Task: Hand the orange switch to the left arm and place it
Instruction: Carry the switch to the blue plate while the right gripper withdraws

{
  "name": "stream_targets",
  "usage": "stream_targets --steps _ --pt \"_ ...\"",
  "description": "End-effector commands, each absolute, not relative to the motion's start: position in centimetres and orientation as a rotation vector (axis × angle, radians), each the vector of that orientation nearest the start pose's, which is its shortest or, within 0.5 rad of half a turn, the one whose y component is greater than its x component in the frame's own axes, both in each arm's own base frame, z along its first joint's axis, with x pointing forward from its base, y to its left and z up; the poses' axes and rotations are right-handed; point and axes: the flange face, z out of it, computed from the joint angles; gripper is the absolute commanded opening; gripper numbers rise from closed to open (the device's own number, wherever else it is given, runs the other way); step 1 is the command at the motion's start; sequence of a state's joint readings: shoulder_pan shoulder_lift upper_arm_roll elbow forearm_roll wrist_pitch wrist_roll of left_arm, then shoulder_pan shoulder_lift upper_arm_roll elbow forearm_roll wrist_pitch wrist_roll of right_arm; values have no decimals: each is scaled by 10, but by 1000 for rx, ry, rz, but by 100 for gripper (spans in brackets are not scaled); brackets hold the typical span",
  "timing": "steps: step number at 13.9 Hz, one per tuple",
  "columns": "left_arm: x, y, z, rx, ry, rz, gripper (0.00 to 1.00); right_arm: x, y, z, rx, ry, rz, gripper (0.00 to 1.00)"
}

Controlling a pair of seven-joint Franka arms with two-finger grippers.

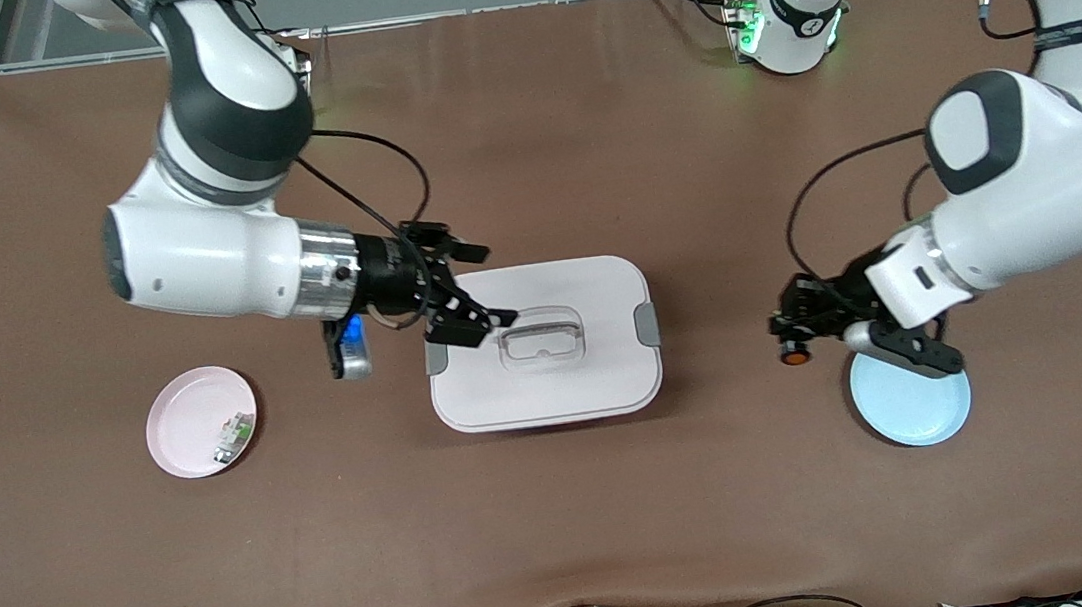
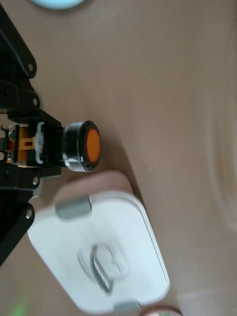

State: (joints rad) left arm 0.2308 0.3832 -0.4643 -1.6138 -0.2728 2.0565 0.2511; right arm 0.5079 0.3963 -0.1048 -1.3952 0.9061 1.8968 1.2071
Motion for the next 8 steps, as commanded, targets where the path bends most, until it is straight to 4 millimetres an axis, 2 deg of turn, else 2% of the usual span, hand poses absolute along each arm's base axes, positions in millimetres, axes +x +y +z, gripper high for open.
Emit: stream_targets --steps 1,4,7,8 --pt "661 -103 416 -3383 767 -137 0 597 303 530 -2272 1078 586 100" --pt "669 -69 394 -3300 873 -111 0 574 278 524 -2549 905 396 100" --pt "672 -43 382 -3240 977 -101 0 557 243 504 -2723 712 303 100" --pt "672 -40 379 -3208 1021 -93 0 554 231 499 -2775 660 267 100"
